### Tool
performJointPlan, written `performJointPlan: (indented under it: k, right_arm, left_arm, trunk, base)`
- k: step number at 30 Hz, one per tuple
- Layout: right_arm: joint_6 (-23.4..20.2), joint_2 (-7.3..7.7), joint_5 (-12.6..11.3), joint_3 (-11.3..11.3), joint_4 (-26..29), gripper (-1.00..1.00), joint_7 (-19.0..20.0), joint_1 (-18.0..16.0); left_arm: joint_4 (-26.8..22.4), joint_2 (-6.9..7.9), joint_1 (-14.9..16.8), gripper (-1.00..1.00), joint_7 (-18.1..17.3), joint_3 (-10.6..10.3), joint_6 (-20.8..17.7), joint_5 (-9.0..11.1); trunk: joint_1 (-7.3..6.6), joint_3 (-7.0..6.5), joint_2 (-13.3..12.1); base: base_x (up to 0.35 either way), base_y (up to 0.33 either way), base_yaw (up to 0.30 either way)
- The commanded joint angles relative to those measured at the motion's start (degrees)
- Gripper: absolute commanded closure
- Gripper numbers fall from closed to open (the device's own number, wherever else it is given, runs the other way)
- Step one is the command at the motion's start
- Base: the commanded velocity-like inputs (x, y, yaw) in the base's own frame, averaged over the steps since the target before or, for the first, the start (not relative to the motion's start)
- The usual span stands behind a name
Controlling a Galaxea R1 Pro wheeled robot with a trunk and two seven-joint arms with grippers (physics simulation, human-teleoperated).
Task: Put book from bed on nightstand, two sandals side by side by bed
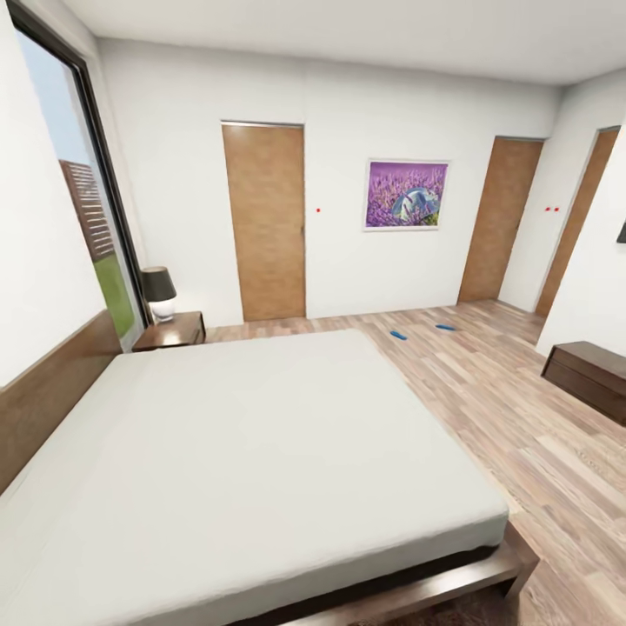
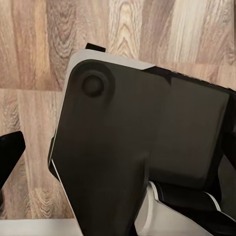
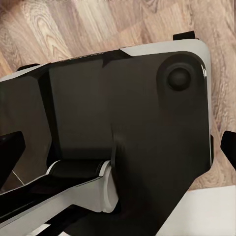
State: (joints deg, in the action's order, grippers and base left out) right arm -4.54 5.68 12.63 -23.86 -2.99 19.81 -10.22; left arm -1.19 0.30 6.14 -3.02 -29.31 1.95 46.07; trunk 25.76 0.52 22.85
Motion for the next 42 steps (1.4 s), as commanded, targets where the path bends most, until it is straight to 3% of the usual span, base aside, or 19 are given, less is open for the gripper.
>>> performJointPlan:
  k: [1, 15, 42]
  right_arm:
    - [-0.1, 0.03, 0.5, -0.5, -0.1, -1.00, 0.1, -0.1]
    - [-0.1, 0.03, 0.5, -0.5, -0.1, -1.00, 0.1, -0.1]
    - [-0.1, 0.03, 0.5, -0.5, -0.1, -1.00, 0.1, -0.1]
  left_arm:
    - [0.0, 0.00, 0.0, -1.00, -0.2, -0.5, 0.2, 0.6]
    - [0.0, -0.81, 0.0, -1.00, -0.2, -0.5, 0.2, 0.5]
    - [0.0, -0.92, 0.0, -1.00, -0.2, -0.5, 0.2, 0.5]
  trunk:
    - [0.03, 0.05, 0.1]
    - [0.03, 0.05, 0.1]
    - [0.03, 0.05, 0.1]
  base:
    - [0.000, 0.000, -0.263]
    - [0.000, 0.000, -0.263]
    - [0.000, 0.000, -0.263]
